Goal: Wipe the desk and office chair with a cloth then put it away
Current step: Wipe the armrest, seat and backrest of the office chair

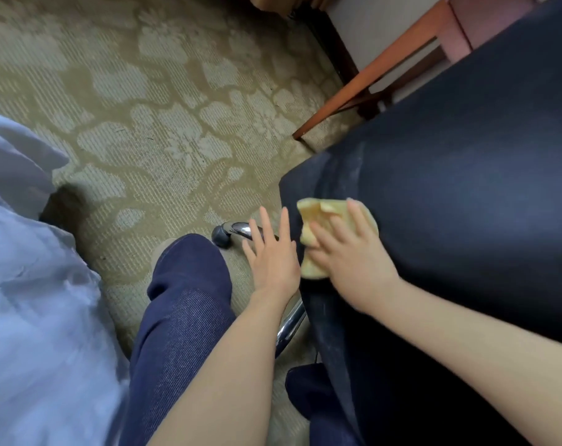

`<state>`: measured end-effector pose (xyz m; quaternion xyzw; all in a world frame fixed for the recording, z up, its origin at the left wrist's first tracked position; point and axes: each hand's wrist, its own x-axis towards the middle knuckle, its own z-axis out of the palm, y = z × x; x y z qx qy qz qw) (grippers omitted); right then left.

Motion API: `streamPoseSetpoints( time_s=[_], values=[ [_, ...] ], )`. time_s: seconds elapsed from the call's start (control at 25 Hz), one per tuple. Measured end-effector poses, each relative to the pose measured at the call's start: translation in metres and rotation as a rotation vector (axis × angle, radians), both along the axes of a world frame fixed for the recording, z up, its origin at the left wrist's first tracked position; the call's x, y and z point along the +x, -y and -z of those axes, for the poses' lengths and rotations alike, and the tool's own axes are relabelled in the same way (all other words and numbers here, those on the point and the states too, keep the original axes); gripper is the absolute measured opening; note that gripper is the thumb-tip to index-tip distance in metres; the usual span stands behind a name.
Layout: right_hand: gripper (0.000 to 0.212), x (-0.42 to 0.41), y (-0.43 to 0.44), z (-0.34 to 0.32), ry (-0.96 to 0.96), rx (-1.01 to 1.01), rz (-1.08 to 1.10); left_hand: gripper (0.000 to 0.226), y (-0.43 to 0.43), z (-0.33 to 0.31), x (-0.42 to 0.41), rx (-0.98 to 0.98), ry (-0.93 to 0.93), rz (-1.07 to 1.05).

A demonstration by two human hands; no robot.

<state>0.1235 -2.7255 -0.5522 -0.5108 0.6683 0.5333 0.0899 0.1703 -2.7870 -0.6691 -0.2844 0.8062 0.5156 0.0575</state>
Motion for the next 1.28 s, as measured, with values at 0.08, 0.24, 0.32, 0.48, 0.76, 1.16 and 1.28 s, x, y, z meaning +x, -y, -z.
streamPoseSetpoints(
  time_s=[0.08,0.24,0.32,0.48,0.76,1.16,1.28],
  values=[
    [0.046,0.023,-0.029,0.01,0.091,0.104,0.007,0.06,0.0,0.002,-0.001,0.179,0.037,-0.009],
    [0.042,0.053,-0.075,0.004,0.309,0.319,0.045,0.062,-0.001,-0.001,0.003,0.322,-0.06,0.012],
    [0.042,0.052,-0.079,-0.005,0.339,0.325,0.035,0.059,0.001,-0.001,0.004,0.31,-0.083,-0.043],
    [0.044,0.018,-0.039,-0.024,0.166,0.122,0.005,0.056,0.001,-0.001,-0.002,0.684,-0.063,-0.274],
    [0.042,-0.067,0.072,-0.054,-0.24,-0.242,0.053,0.059,0.0,0.001,-0.007,0.892,-0.085,-0.323],
    [0.044,-0.055,0.067,0.003,-0.147,-0.102,0.0,0.064,0.003,0.007,-0.015,0.919,-0.078,-0.341],
    [0.044,-0.035,0.042,0.016,-0.086,-0.081,-0.009,0.052,0.004,0.0,-0.011,0.772,-0.056,-0.278]
  ],
)
